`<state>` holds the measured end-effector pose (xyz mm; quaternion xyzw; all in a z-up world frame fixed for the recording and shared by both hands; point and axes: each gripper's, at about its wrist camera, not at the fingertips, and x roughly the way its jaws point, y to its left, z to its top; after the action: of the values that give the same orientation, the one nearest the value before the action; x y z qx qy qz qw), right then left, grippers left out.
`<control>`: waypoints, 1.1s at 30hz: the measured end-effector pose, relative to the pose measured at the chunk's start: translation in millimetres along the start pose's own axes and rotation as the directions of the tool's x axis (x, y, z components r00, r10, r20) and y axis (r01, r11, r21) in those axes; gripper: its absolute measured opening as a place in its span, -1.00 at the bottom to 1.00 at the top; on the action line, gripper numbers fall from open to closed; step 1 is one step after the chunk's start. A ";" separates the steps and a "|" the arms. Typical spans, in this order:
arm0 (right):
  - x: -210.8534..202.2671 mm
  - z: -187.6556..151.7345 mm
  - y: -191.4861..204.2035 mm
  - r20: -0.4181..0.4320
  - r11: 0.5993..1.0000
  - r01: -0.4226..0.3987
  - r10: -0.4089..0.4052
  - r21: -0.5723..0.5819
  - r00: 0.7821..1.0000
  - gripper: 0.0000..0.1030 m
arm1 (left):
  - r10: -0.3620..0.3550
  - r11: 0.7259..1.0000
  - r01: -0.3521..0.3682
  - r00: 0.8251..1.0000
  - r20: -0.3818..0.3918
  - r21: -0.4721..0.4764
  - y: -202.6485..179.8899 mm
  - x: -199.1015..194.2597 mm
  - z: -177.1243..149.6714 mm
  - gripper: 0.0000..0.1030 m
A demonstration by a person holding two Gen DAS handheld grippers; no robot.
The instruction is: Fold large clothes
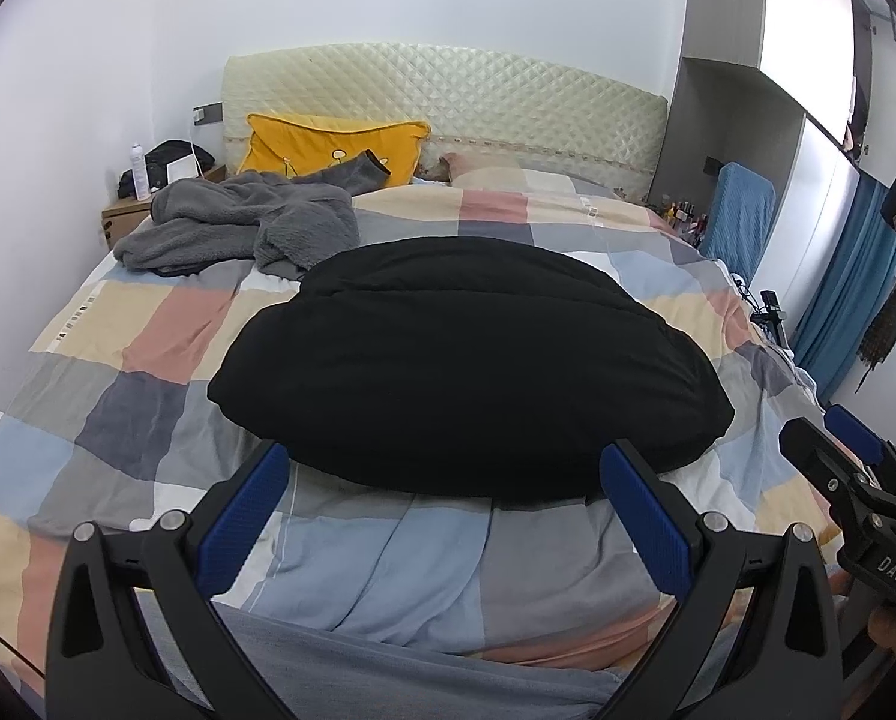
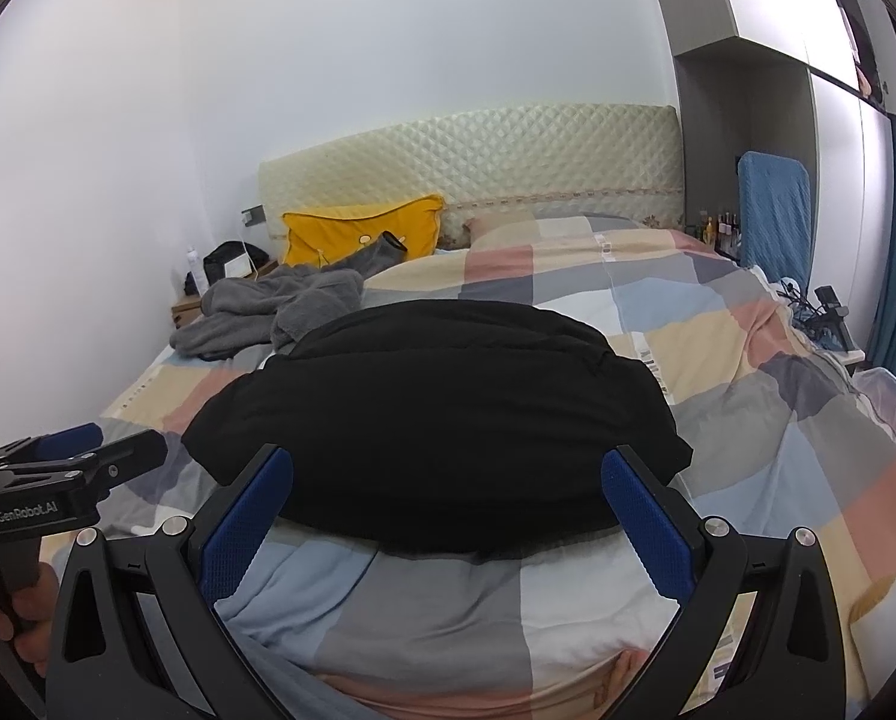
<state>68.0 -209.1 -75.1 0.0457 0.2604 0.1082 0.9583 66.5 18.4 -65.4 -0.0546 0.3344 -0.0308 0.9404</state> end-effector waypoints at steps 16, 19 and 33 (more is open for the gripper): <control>-2.9 0.1 -2.6 0.013 1.000 0.013 -0.013 0.011 1.000 0.99 | -0.010 1.000 0.010 1.000 0.002 -0.001 -0.9 -3.0 1.0 0.99; -2.4 0.5 -3.5 0.011 1.000 0.011 -0.011 0.010 1.000 0.99 | -0.011 1.000 0.011 1.000 0.002 0.000 -1.3 -2.9 0.9 0.99; -4.1 1.4 1.6 0.016 1.000 0.016 -0.016 -0.001 1.000 0.99 | -0.008 1.000 0.008 1.000 0.004 -0.005 -0.3 -3.6 2.5 0.99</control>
<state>64.9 -208.5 -71.7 0.0440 0.2530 0.1003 0.9612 65.3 18.6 -61.2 -0.0584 0.3322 -0.0334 0.9408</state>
